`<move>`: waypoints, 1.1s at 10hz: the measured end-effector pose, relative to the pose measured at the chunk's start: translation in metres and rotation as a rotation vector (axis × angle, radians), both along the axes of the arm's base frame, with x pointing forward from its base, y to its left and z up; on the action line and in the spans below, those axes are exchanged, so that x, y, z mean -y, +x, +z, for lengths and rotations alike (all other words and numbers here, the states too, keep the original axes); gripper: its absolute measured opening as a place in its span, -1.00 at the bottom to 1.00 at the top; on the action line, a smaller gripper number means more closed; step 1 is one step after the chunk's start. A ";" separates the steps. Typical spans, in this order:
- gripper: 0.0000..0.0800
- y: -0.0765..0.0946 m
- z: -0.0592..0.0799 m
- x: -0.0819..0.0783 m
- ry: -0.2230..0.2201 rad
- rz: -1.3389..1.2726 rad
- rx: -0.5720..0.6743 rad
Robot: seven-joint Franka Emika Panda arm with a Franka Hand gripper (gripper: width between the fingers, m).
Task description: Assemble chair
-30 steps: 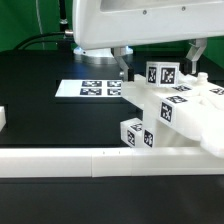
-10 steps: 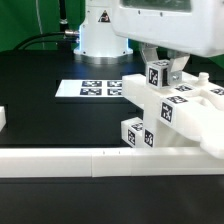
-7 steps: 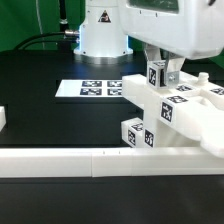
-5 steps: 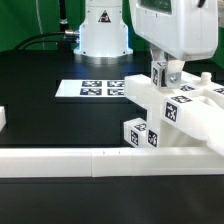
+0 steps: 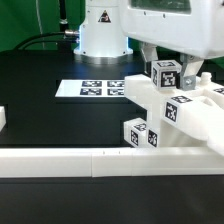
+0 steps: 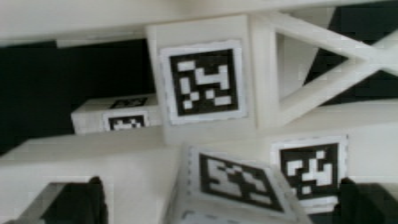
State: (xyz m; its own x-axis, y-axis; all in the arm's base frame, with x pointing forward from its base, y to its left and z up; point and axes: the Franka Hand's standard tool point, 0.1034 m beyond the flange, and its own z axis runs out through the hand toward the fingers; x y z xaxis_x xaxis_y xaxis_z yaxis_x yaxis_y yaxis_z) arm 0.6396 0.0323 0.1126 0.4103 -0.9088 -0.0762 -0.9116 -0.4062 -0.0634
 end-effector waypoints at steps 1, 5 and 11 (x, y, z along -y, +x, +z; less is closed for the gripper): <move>0.62 0.000 0.000 0.000 -0.003 0.106 0.007; 0.62 0.000 0.003 0.001 -0.009 0.572 0.042; 0.62 0.000 0.003 0.005 -0.051 1.078 0.073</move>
Offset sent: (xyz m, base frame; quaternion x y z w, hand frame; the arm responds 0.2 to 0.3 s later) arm 0.0008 0.0017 0.0061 -0.0099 -0.0186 -0.2973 0.9546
